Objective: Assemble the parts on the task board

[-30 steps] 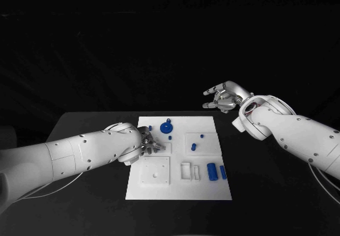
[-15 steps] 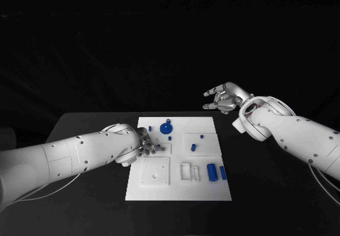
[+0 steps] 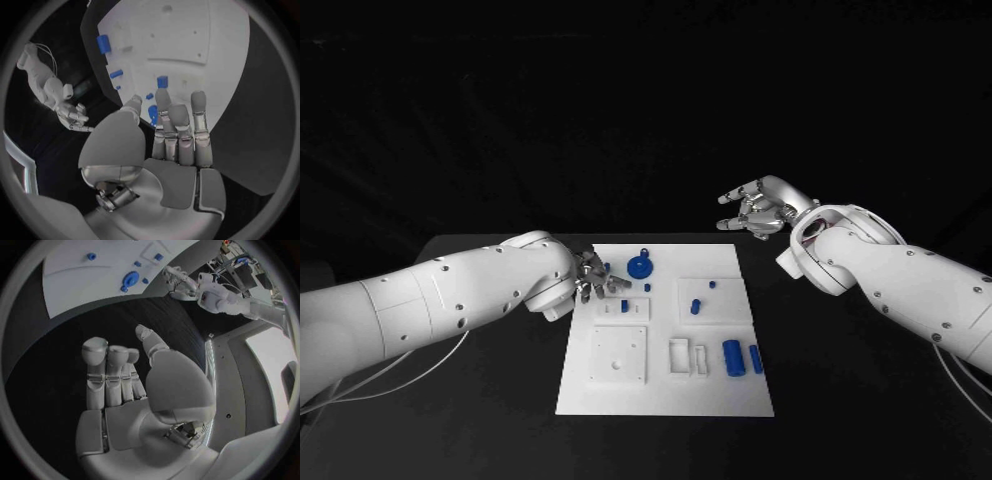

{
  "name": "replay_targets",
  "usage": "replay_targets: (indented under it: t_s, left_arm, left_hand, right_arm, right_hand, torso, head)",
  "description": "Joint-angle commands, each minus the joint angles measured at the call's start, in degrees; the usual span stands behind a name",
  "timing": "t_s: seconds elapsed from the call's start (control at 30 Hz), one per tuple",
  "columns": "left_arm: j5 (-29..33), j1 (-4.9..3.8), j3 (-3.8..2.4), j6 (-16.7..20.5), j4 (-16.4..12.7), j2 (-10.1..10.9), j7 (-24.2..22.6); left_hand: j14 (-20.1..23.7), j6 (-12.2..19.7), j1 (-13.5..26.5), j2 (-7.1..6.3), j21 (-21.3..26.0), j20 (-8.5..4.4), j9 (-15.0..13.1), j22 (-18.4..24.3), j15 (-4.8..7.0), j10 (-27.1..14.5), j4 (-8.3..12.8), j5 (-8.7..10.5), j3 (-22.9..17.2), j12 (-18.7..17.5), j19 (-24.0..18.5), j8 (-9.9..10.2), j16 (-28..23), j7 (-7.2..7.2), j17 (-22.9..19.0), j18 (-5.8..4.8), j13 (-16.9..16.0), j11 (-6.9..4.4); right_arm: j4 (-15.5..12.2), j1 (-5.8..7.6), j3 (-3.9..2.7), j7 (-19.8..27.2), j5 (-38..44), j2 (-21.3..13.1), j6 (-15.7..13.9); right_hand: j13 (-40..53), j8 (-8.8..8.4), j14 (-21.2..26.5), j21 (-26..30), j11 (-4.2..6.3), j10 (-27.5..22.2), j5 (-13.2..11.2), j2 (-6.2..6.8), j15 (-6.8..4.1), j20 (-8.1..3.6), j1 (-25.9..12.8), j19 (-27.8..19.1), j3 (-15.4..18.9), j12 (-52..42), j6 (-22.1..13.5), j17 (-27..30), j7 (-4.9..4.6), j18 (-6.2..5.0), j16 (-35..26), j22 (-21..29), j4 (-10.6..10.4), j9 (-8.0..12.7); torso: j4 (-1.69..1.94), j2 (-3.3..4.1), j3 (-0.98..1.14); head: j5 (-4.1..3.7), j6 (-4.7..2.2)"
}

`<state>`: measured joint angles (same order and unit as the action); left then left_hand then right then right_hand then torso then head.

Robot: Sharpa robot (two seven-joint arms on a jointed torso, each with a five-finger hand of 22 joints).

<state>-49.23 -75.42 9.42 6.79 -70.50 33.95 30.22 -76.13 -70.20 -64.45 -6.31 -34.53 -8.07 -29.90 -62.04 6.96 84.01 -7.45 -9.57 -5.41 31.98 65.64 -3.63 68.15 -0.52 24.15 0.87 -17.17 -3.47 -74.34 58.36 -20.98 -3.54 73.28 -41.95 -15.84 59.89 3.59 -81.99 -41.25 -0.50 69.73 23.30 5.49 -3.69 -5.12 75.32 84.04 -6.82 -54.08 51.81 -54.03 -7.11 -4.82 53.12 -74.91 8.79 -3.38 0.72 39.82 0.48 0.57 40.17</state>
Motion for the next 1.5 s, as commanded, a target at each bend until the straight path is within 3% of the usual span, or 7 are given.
replay_targets:
  t_s: [0.03, 0.17, 0.63, 0.93, 1.23, 1.37, 1.5]
  left_arm:
    - [4.3, -1.54, -0.36, -2.4, 2.3, -0.1, -1.7]
    - [4.9, -2.88, -0.61, -4.2, 5.9, -1.0, -1.8]
    - [-1.8, -4.66, -0.83, -8.7, 15.9, -5.7, -2.6]
    - [-3.4, -4.72, -0.81, -12.5, 22.0, -8.6, -2.9]
    - [-2.3, -3.66, -0.72, -15.0, 25.8, -10.9, -3.7]
    - [-1.1, -3.26, -0.7, -15.1, 26.4, -11.4, -4.1]
    - [0.0, -3.08, -0.7, -14.8, 26.7, -11.7, -4.6]
  left_hand:
    - [0.1, 1.3, 0.5, 1.75, 0.5, 0.28, 6.4, -0.2, -0.17, 2.2, 2.6, -1.85, 0.6, -0.5, 0.2, -0.3, 0.7, -0.78, -0.8, -0.53, -1.0, 0.33]
    - [0.3, 2.8, 1.0, 2.79, 1.1, 0.46, 11.2, -0.8, -0.36, 2.3, 4.2, -2.84, 1.1, -0.8, 0.5, -0.2, 1.3, -1.47, -1.5, -0.36, -1.9, 0.58]
    - [0.7, 5.6, 1.4, 3.83, 2.3, 0.82, 16.6, -2.1, -0.73, 2.1, 4.4, -3.45, 1.7, -1.4, 0.8, -0.2, 1.7, -2.52, -2.3, -0.08, -2.7, 1.05]
    - [0.8, 6.9, 1.7, 3.46, 2.7, 0.95, 18.6, -2.7, -0.85, 2.1, 4.0, -2.74, 1.8, -1.1, 0.9, -0.2, 2.1, -2.93, -2.4, -0.01, -3.0, 1.32]
    - [1.1, 6.8, 2.5, 1.46, 3.4, 1.02, 19.1, -3.7, -0.9, 2.0, 0.8, -1.58, 0.3, -1.0, 1.0, -0.3, 2.6, -2.87, -2.5, -0.01, -3.3, 1.35]
    - [1.1, 6.9, 3.3, -0.21, 3.7, 1.02, 19.0, -4.2, -0.91, 2.0, -2.6, 2.36, -0.9, -0.9, 1.1, -0.3, 2.7, -2.85, -2.6, -0.02, -3.4, 1.4]
    - [1.1, 7.0, 3.8, -1.18, 4.1, 1.0, 18.8, -4.7, -0.9, 2.1, -4.9, 3.64, -1.3, -0.8, 1.3, -0.3, 2.9, -2.85, -2.6, -0.03, -3.5, 1.41]
  right_arm:
    - [0.1, -0.05, -0.03, 0.6, 0.0, 0.0, 0.4]
    - [0.2, -0.05, -0.03, 0.6, 0.0, 0.1, 0.4]
    - [-0.3, -0.04, -0.05, 0.5, 0.0, -0.1, 0.2]
    - [-0.7, 0.05, -0.34, 0.5, 0.0, -0.3, -0.7]
    - [-1.0, 0.09, -0.77, 0.5, 0.0, -0.1, -0.8]
    - [-1.0, 0.1, -0.87, 0.5, 0.0, 0.0, -0.8]
    - [-1.0, 0.1, -0.92, 0.5, 0.0, 0.1, -0.8]
  right_hand:
    - [0.0, -0.29, -0.1, 0.3, 0.22, -0.2, 0.2, 0.11, -0.22, 0.17, -0.6, 2.9, 0.0, -0.1, 0.1, 0.0, 0.06, -1.01, -0.3, -5.0, 0.2, 0.1]
    - [0.0, -0.29, -0.1, 0.3, 0.22, -0.2, 0.2, 0.11, -0.22, 0.17, -0.6, 2.9, 0.0, -0.1, 0.1, 0.0, 0.06, -1.01, -0.3, -5.0, 0.2, 0.1]
    - [-0.1, -0.29, -0.1, 0.2, 0.21, -0.1, 0.3, 0.19, -0.22, 0.17, -0.6, 2.9, 0.0, 0.0, -0.1, 0.0, 0.05, -1.0, -0.4, -5.0, 0.0, 0.1]
    - [-0.7, -0.31, -0.1, 1.0, 0.22, -0.4, 0.5, 0.53, -0.22, 0.19, -0.4, 2.9, 0.1, 0.5, -0.4, 0.4, 0.04, -1.05, -0.9, -4.8, -1.1, 0.1]
    - [-0.7, -0.31, -0.1, 1.0, 0.22, -0.4, 0.5, 0.53, -0.22, 0.19, -0.4, 2.9, 0.1, 0.5, -0.4, 0.4, 0.04, -1.05, -0.9, -4.8, -1.1, 0.1]
    - [-0.6, -0.29, -0.1, 1.0, 0.22, -0.4, 0.5, 0.52, -0.22, 0.17, -0.3, 2.9, 0.1, 0.5, -0.3, 0.4, 0.05, -1.05, -0.9, -4.8, -1.1, 0.1]
    - [-0.6, -0.3, -0.1, 1.0, 0.22, -0.3, 0.5, 0.51, -0.23, 0.17, -0.2, 2.9, 0.0, 0.4, -0.3, 0.4, 0.04, -1.05, -0.9, -4.8, -1.0, 0.1]
  torso:
    - [-0.11, 0.13, 0.11]
    - [-0.13, 0.23, 0.03]
    - [-0.57, 1.43, -0.31]
    - [-0.74, 2.36, -0.42]
    - [-1.06, 3.05, -0.56]
    - [-1.25, 3.23, -0.57]
    - [-1.26, 3.24, -0.51]
  head:
    - [0.18, -0.43]
    - [0.16, -0.62]
    - [0.54, -1.6]
    - [1.01, -2.13]
    - [1.19, -2.49]
    - [1.26, -2.62]
    - [1.34, -2.6]
